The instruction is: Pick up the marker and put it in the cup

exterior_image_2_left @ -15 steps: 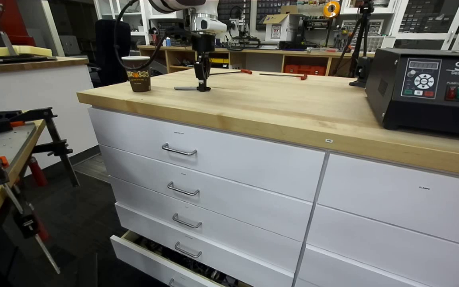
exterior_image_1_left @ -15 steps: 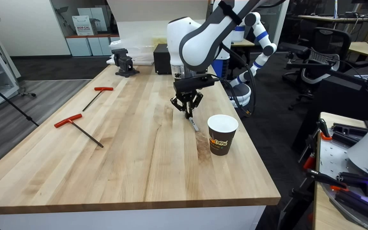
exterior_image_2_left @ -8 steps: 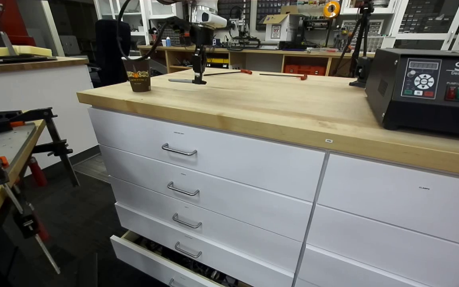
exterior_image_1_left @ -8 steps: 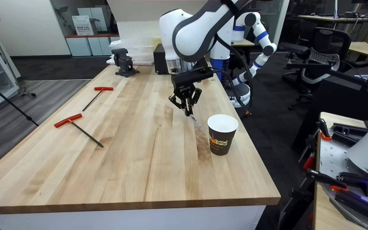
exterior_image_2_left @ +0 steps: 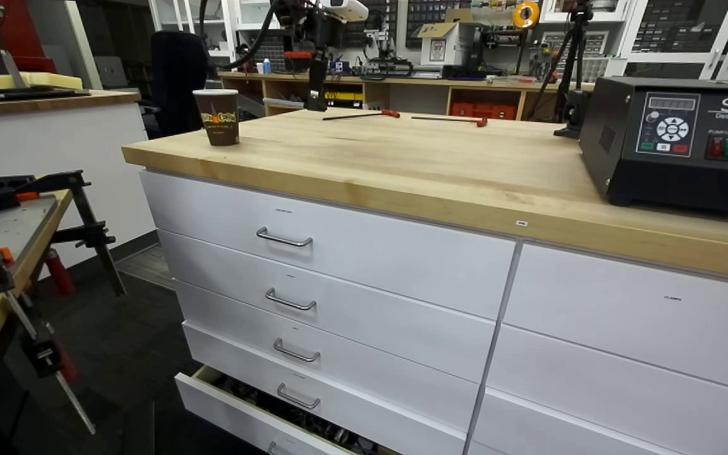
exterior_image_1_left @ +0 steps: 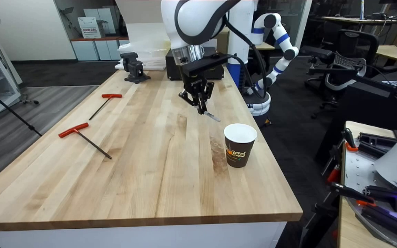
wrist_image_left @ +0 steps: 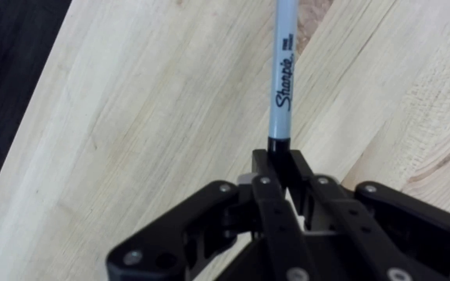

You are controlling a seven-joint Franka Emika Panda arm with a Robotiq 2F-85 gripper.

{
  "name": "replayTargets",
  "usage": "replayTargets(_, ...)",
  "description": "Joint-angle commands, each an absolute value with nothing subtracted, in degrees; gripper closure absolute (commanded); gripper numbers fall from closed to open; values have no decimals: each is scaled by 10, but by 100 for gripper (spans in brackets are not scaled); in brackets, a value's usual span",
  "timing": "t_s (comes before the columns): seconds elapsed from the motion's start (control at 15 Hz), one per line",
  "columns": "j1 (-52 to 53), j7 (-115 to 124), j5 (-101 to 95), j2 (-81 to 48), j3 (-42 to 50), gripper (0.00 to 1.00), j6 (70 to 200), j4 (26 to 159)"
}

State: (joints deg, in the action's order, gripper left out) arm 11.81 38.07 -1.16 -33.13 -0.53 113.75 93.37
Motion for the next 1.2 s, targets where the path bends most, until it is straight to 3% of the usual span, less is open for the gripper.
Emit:
replayTargets(0.0, 125, 354, -20, -292, -7, 94, 1129, 944)
replayTargets(1.13, 127, 307, -18, -92, -41, 94, 1282, 1183)
